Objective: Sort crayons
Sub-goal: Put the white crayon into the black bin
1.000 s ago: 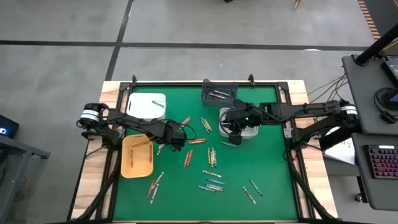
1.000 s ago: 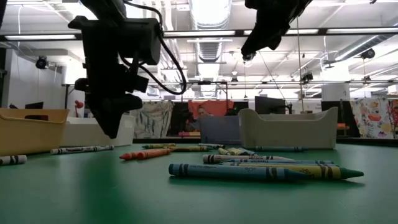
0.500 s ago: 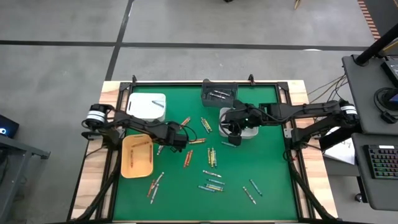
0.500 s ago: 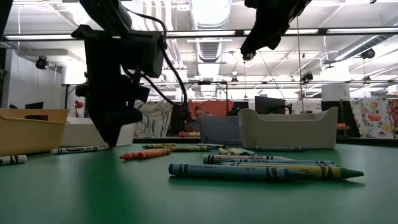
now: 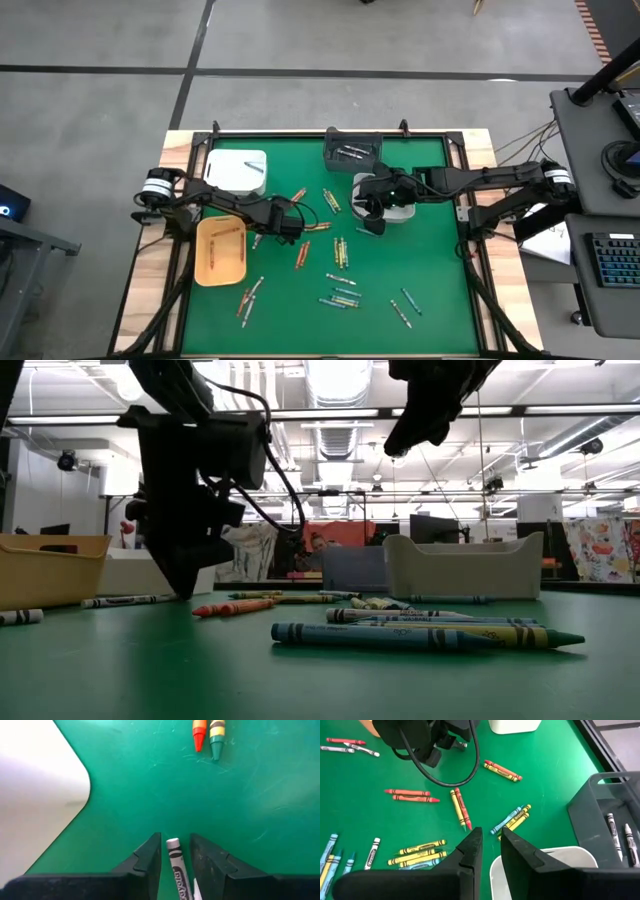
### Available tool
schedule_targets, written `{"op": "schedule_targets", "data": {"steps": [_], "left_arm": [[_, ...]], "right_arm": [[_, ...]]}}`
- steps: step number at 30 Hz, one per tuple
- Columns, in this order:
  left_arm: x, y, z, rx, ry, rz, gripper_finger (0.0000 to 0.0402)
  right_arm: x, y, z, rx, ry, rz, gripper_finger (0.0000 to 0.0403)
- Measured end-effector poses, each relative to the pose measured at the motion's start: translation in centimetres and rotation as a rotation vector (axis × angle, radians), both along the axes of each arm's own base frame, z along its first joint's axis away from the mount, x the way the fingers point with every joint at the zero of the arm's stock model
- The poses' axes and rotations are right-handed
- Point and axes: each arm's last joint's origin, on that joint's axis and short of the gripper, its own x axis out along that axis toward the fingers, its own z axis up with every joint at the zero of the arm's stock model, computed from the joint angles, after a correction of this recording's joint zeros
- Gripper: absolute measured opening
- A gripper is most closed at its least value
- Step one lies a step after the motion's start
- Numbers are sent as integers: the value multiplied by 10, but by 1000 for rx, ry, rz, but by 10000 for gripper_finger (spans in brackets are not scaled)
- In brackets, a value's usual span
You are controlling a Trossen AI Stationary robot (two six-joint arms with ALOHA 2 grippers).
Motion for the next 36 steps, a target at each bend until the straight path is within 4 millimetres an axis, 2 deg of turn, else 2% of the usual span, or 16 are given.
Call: {"op": "schedule_targets", "data": {"steps": [14, 26, 36], "left_arm": [[4, -1, 0, -3, -38, -2, 75], [-4, 0, 0, -4, 19, 30, 75], [-10, -1, -8, 7, 5, 39, 75]], "right_arm": [[0, 0, 0, -2, 2, 2, 63], [0, 0, 0, -2, 2, 2, 63], [0, 0, 0, -1, 2, 1, 63]]}}
